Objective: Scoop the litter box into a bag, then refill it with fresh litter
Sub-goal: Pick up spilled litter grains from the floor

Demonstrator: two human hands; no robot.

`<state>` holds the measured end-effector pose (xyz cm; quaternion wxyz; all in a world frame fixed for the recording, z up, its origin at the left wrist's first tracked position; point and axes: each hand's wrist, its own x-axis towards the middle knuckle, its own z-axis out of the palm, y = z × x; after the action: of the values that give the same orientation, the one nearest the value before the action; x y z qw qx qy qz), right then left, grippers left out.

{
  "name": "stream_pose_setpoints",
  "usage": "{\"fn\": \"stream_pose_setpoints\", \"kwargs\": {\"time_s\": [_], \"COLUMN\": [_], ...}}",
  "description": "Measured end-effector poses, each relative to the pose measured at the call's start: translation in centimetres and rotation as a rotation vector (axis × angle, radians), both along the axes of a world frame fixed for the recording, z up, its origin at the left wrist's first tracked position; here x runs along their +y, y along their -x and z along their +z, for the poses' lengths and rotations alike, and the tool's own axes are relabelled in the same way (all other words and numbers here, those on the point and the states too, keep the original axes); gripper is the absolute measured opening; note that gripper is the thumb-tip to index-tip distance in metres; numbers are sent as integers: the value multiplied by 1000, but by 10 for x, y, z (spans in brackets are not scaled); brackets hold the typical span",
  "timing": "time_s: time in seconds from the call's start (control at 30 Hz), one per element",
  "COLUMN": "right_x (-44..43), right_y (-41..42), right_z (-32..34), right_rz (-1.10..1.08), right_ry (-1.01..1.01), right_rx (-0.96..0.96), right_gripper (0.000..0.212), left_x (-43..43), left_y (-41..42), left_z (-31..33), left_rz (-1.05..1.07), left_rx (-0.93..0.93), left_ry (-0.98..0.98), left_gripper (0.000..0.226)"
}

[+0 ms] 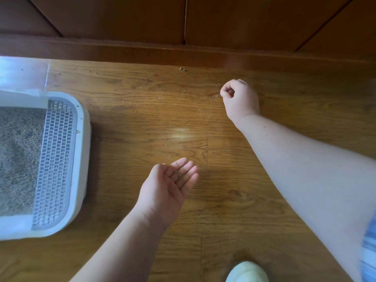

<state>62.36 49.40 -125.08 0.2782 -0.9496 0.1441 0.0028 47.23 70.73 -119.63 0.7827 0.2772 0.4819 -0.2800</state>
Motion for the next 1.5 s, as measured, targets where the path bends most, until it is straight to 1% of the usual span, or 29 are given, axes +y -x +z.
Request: {"fn": "stream_pose_setpoints", "kwargs": {"time_s": [0.2,0.33,0.4,0.57,0.63,0.73,0.87,0.93,0.97,1.0,1.03,1.1,1.13,1.2,1.3,1.33,1.4,1.5], "right_x": [10,11,13,17,17,19,24,30,35,41,49,69,79,93,91,89,83,74], "right_y": [-3,-1,-3,-3,-2,-4,-5,-7,-6,-4,1,20,33,55,64,61,49,18], "right_z": [-5,-4,-3,-3,-4,-5,0,6,10,14,19,35,45,58,58,57,50,27], "right_rz": [39,129,128,66,68,117,258,255,244,256,298,459,547,695,798,787,675,340], "right_ry": [18,143,186,113,119,192,406,437,394,304,169,-95,-174,-203,-183,-217,-289,-230], "right_rx": [33,37,54,62,69,85,108,151,156,143,107,54,78,154,243,256,185,5], "right_gripper": [18,16,15,15,15,15,13,14,14,13,11,11,12,14,18,20,21,20], "left_x": [5,9,11,16,16,16,17,18,19,21,22,23,22,20,17,17,20,27], "left_y": [0,-2,-3,-3,-3,-2,1,2,0,-2,-6,-17,-23,-34,-42,-44,-45,-41], "left_z": [3,8,10,10,10,11,12,11,11,9,8,4,2,-1,-5,-5,-6,-6], "left_rz": [2,8,14,37,35,31,12,10,14,20,25,36,42,56,63,61,59,60], "left_rx": [-2,-10,-12,-11,-9,-7,-1,1,3,6,6,-11,-25,-50,-73,-65,-44,-27], "left_ry": [2,4,4,2,1,-1,0,-2,-4,-7,-8,-4,1,21,43,39,19,-22], "left_gripper": [45,44,44,44,44,45,45,44,43,43,43,44,45,46,47,46,45,45]}}
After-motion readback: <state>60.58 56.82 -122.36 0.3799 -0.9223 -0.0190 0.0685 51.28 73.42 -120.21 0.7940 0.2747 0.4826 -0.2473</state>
